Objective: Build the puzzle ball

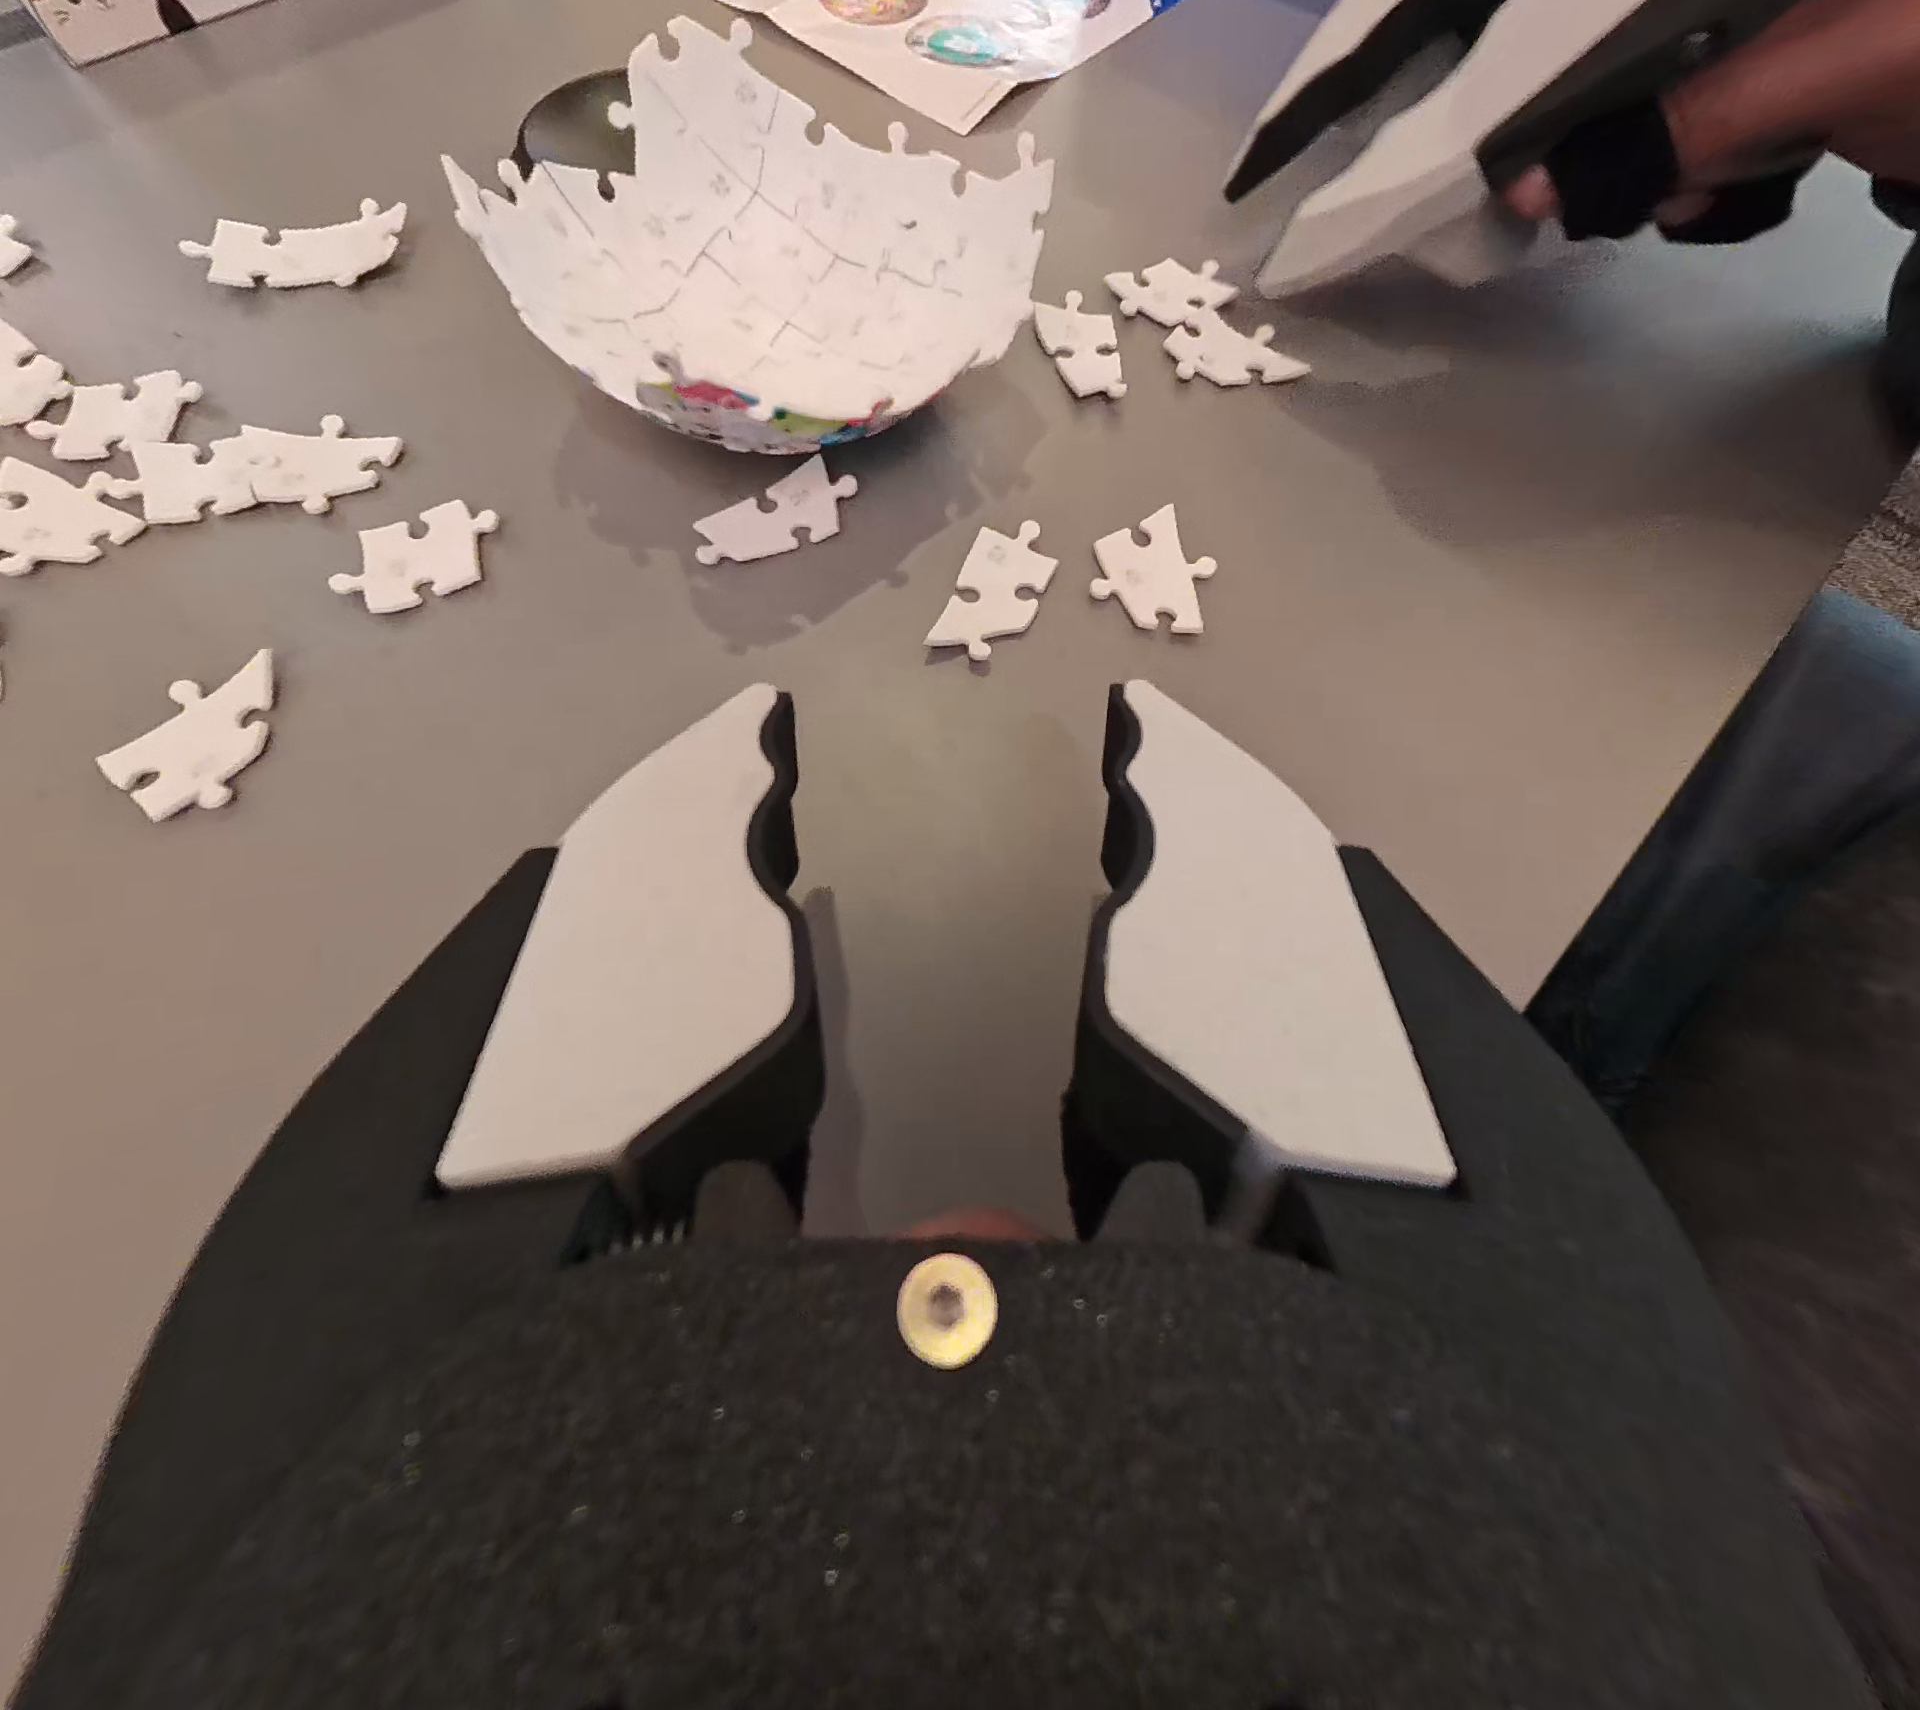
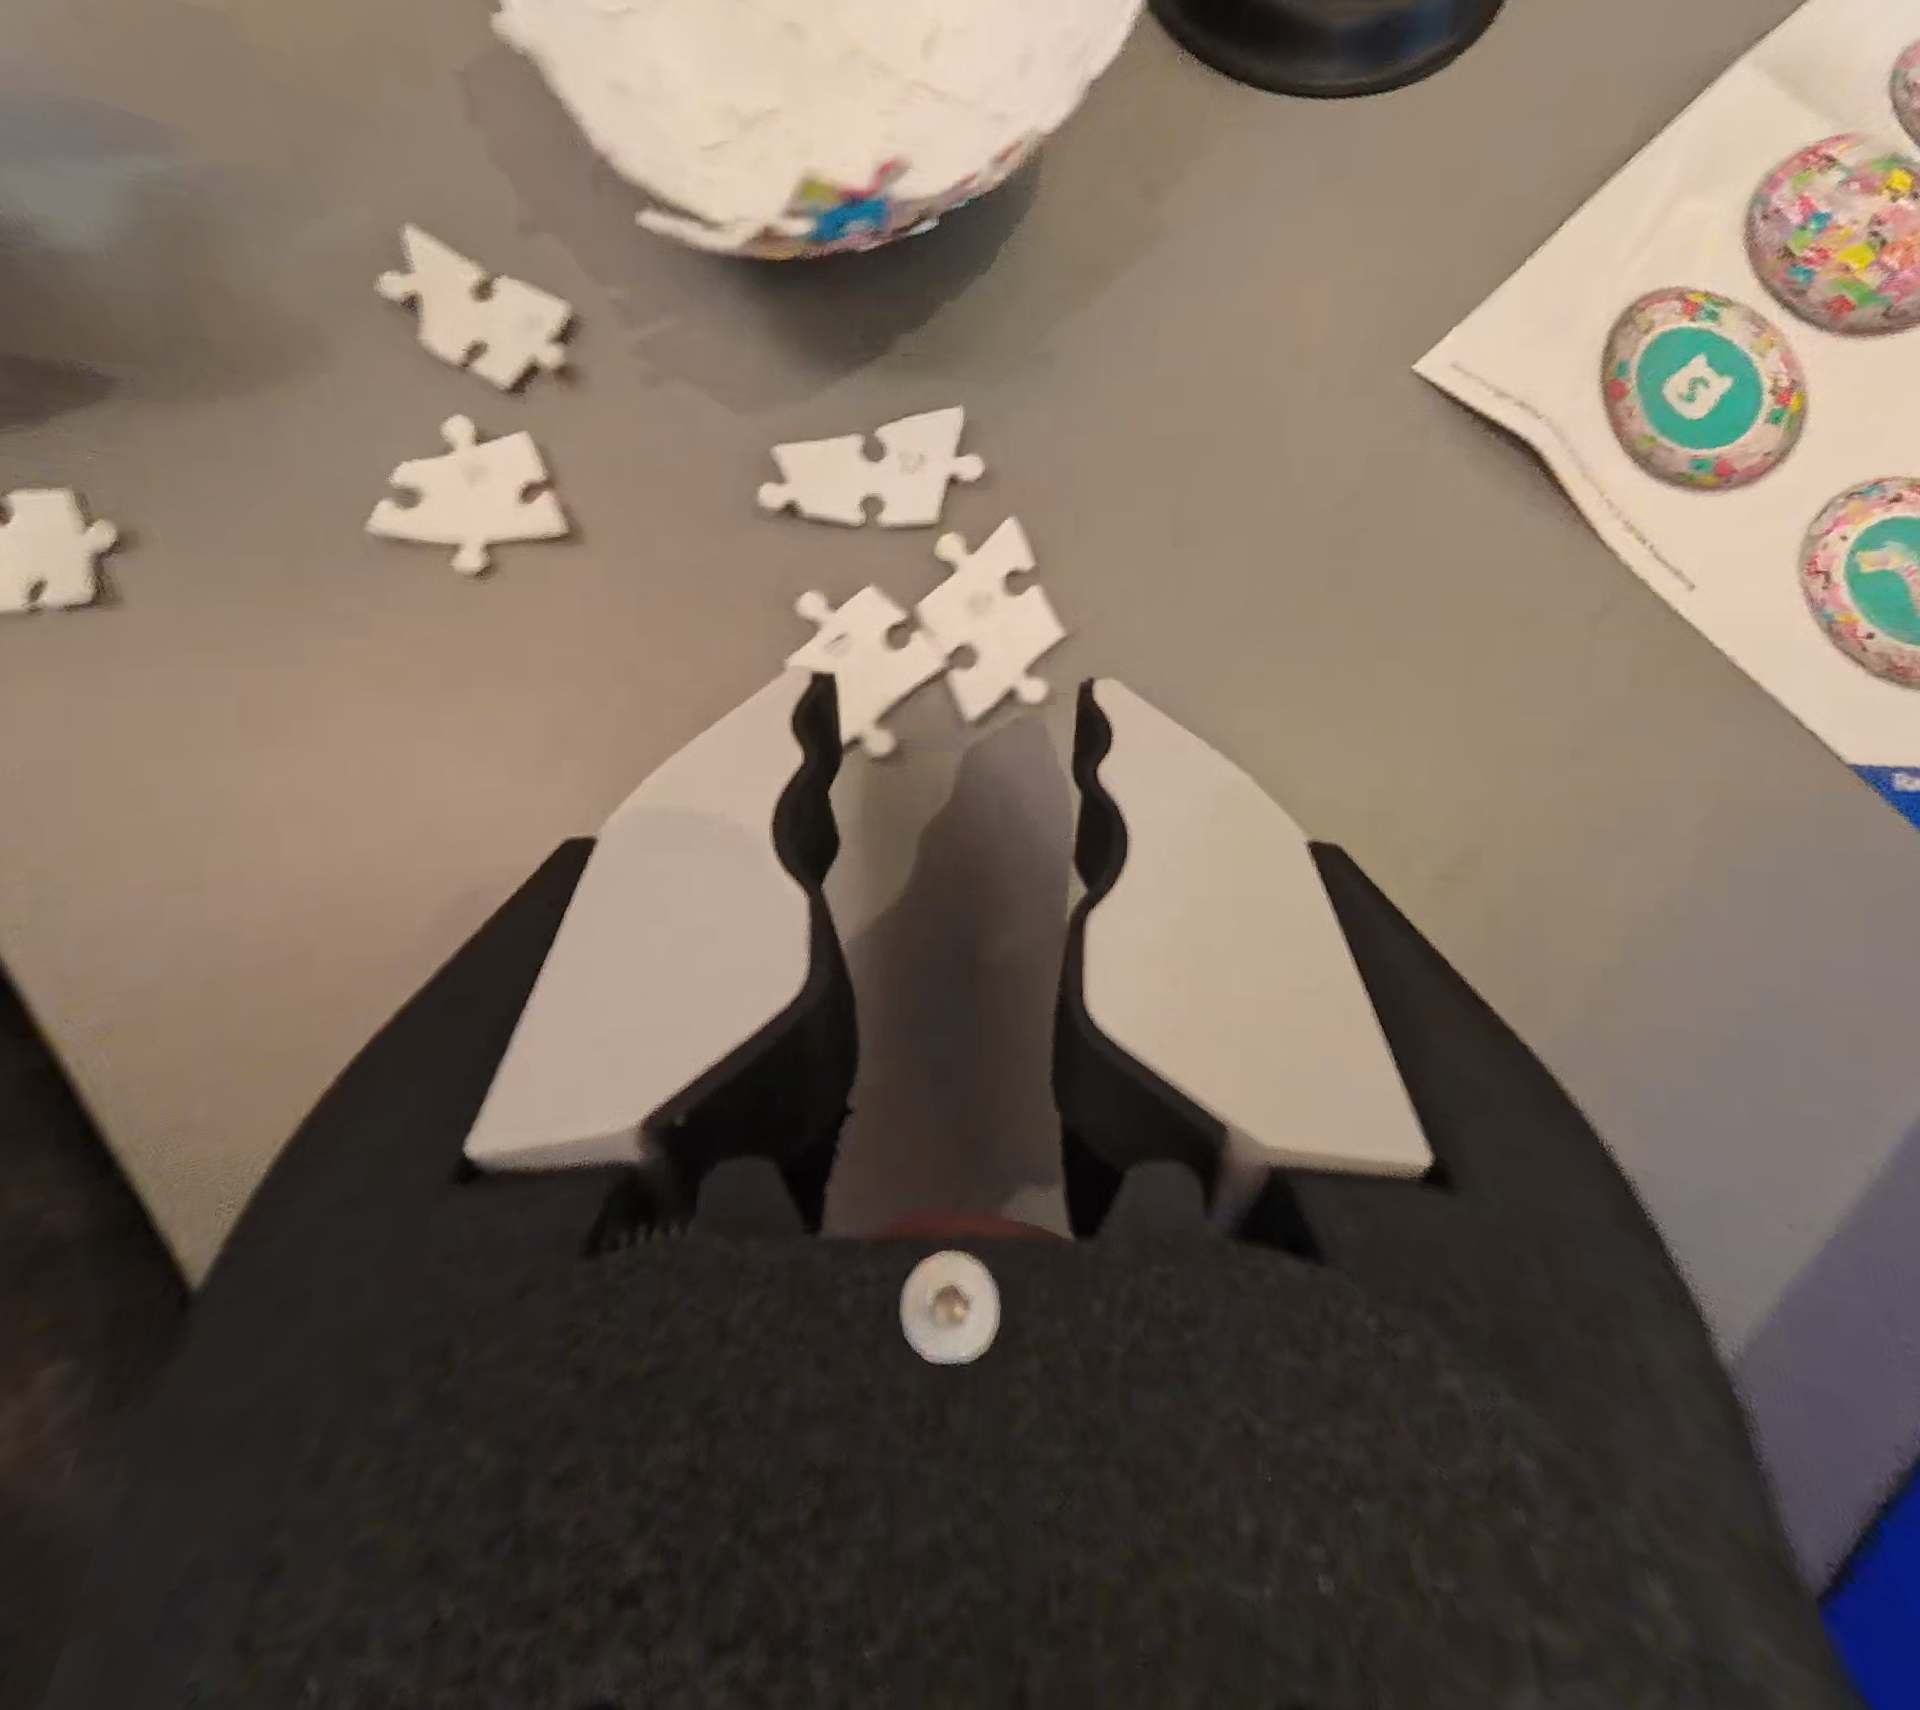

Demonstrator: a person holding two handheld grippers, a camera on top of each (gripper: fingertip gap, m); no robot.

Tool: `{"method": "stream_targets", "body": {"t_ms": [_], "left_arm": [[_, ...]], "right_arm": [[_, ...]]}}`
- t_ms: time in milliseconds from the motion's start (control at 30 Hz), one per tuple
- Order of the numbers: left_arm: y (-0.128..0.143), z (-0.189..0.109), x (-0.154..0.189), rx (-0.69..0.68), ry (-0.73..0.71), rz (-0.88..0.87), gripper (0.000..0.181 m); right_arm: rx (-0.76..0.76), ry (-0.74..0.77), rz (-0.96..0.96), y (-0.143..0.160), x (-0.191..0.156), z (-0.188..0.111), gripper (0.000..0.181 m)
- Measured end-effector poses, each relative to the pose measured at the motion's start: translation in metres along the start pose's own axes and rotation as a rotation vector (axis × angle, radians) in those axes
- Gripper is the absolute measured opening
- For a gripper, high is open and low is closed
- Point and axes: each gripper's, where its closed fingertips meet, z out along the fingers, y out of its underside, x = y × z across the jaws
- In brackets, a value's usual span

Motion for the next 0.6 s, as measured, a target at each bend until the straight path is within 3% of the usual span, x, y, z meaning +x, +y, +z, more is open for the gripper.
{"method": "stream_targets", "body": {"t_ms": [167,333,467,600], "left_arm": [[0.000,-0.001,0.003,0.004,0.022,-0.002,0.056],[0.004,-0.002,-0.003,-0.014,-0.024,0.052,0.056],[0.003,-0.003,-0.001,-0.001,-0.001,0.025,0.056],[0.004,-0.003,-0.001,-0.008,0.009,0.011,0.056]], "right_arm": [[-0.076,-0.022,-0.013,0.005,0.020,0.020,0.042],[-0.133,0.147,-0.140,0.005,0.051,0.016,0.040],[-0.074,0.121,-0.168,-0.004,0.043,0.009,0.040],[-0.110,0.095,-0.151,0.004,0.031,0.007,0.040]]}}
